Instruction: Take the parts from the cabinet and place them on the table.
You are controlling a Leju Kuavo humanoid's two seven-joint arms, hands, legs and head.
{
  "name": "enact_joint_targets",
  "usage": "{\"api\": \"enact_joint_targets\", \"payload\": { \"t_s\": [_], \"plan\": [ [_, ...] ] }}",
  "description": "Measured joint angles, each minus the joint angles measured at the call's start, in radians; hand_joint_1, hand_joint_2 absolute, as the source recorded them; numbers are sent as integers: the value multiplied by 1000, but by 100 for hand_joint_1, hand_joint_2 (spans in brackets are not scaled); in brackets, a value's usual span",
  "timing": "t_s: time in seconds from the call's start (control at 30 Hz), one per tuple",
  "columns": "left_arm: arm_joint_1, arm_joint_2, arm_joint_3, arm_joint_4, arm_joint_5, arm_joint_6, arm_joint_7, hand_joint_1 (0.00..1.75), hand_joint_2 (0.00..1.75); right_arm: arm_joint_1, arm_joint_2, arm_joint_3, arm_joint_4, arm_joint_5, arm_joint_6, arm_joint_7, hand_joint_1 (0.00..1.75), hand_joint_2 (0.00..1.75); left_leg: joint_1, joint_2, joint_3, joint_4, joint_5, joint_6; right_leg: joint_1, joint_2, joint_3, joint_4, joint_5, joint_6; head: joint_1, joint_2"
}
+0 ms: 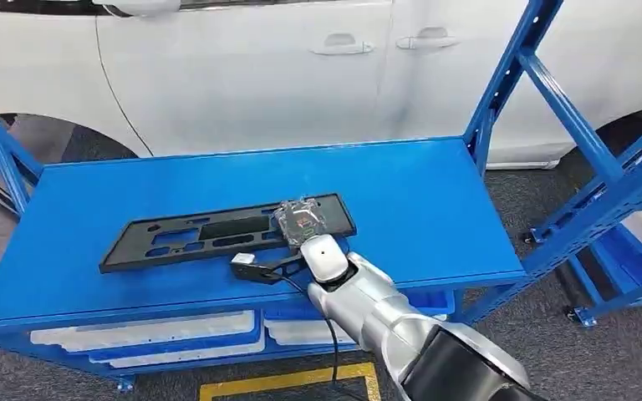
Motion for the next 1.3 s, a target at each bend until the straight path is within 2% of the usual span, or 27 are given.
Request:
{"api": "enact_joint_targets", "payload": {
  "t_s": [0.07,0.1,0.13,0.17,0.23,0.27,0.3,0.4,0.43,0.47,0.5,0.57,0.6,0.63,0.67,0.77,0.8,0.9,0.97,1.0,1.07,1.1,1.13,1.17,1.2,1.27,1.3],
  "plan": [
    [-2,0,3,0,4,0,-3,0,0,1,0,0,1,0,6,-3,175,175,-1,1,1,0,-3,4,-3,0,-87,168,-71,3,0,0],
    [-2,-1,5,0,6,0,-4,0,0,1,-1,1,1,0,6,-6,175,175,-1,2,1,1,-4,5,-4,0,-121,227,-83,4,0,0],
    [0,-2,9,0,10,0,-5,0,0,1,-1,1,1,0,6,-9,175,175,-1,2,4,1,-6,5,-6,-1,-133,239,-70,5,0,0],
    [1,-3,12,0,11,0,-7,0,0,1,-1,2,1,0,6,-13,175,175,-1,1,9,1,-8,4,-7,-2,-118,200,-34,4,0,0],
    [0,-6,17,0,11,0,-9,0,0,0,-1,2,1,0,6,-17,175,175,-1,-1,21,2,-15,-1,-8,-4,-38,27,62,-3,0,0],
    [0,-8,18,0,11,0,-10,0,0,0,-1,2,1,0,6,-18,175,175,-1,-3,23,2,-18,-4,-8,-5,-8,-42,84,-10,0,0],
    [-1,-8,18,0,11,0,-10,0,0,-1,0,2,1,0,6,-18,175,175,-11,-5,19,11,-23,-12,-3,-5,0,-69,73,-13,0,0],
    [0,-9,23,0,11,0,-23,0,0,0,1,4,-1,-3,-11,-19,175,175,-5,-6,21,3,-21,-27,1,-2,-4,-64,73,-28,0,0],
    [0,-9,23,0,7,0,-36,0,0,-1,2,4,-3,-8,-19,-19,175,175,-5,-5,21,5,-26,-32,-8,-3,3,-74,78,-35,0,0],
    [0,-10,23,0,2,0,-50,0,0,-1,3,4,-6,-13,-26,-20,175,175,-3,-4,15,23,-40,-36,-9,-4,7,-77,78,-38,0,0],
    [0,-12,23,0,-6,-1,-72,0,0,-2,3,4,-6,-22,-33,-22,175,175,-2,-3,-7,73,-70,-40,-9,-6,8,-77,77,-45,0,0],
    [1,-12,23,0,-16,-1,-113,0,0,0,3,4,-6,-36,-53,-30,175,175,1,-3,-90,239,-143,-48,-6,-6,8,-77,75,-48,0,0],
    [3,-12,23,0,-19,0,-126,0,175,1,3,4,-5,-41,-62,-35,175,175,1,-3,-122,299,-160,-50,-5,-6,7,-77,75,-49,0,0],
    [4,-12,23,0,-19,0,-132,0,175,2,3,3,-5,-43,-72,-39,175,175,1,-3,-136,319,-153,-51,-5,-5,8,-76,74,-49,0,0],
    [5,-12,23,0,-20,0,-135,0,175,2,3,1,-5,-47,-82,-43,175,175,1,-3,-125,288,-123,-50,-5,-3,10,-76,73,-48,0,0],
    [3,-12,23,0,-24,0,-140,0,175,1,3,-9,-8,-63,-118,-60,175,175,1,-3,-10,42,6,-41,-6,0,21,-74,65,-40,0,0],
    [2,-12,23,0,-29,2,-140,0,175,-2,3,-15,-10,-75,-135,-68,175,175,-6,-4,7,16,-12,-37,2,0,20,-73,63,-34,0,0],
    [0,-12,23,0,-40,15,-139,0,175,-4,3,-30,-28,-111,-169,-90,175,175,-9,-5,-1,13,-11,-20,0,2,12,-73,67,-21,0,0],
    [0,-16,23,0,-43,21,-140,0,175,-8,3,-36,-44,-122,-177,-97,175,175,0,-4,4,2,-4,-7,0,2,11,-71,58,-9,0,0],
    [-2,-17,23,0,-43,23,-140,0,175,-12,3,-39,-48,-126,-180,-99,175,175,0,-4,4,1,-4,-3,-1,0,-5,-31,30,-4,0,0],
    [-3,-16,24,0,-43,24,-140,0,175,-13,3,-46,-53,-142,-202,-113,175,175,-2,-3,4,1,-5,5,-3,-1,-72,104,-36,1,0,0],
    [-3,-17,26,0,-43,28,-141,0,175,-9,1,-55,-59,-174,-232,-140,175,175,-4,-3,3,2,-6,7,-4,-1,-127,211,-74,4,0,0],
    [-1,-17,27,0,-43,34,-144,0,175,-4,-1,-62,-67,-209,-255,-170,175,175,-5,-3,4,2,-7,8,-5,-1,-149,251,-78,4,0,0],
    [0,-17,31,0,-43,38,-147,0,175,4,-4,-77,-84,-256,-280,-211,175,175,-6,-3,5,4,-9,9,-5,-1,-151,242,-54,3,0,0],
    [1,-17,34,0,-43,39,-149,0,175,8,-4,-92,-104,-293,-292,-243,175,175,-7,-4,6,5,-11,8,-5,-1,-128,187,-15,0,0,0],
    [1,-17,41,0,-43,39,-152,0,175,5,-4,-127,-143,-328,-306,-277,175,175,-9,-5,12,8,-17,5,-4,-2,-38,-4,82,-12,0,0],
    [1,-18,42,0,-43,39,-153,0,175,3,-4,-139,-153,-338,-309,-287,175,175,-10,-5,11,9,-19,2,1,-3,-14,-52,79,-21,0,0]
  ]
}}
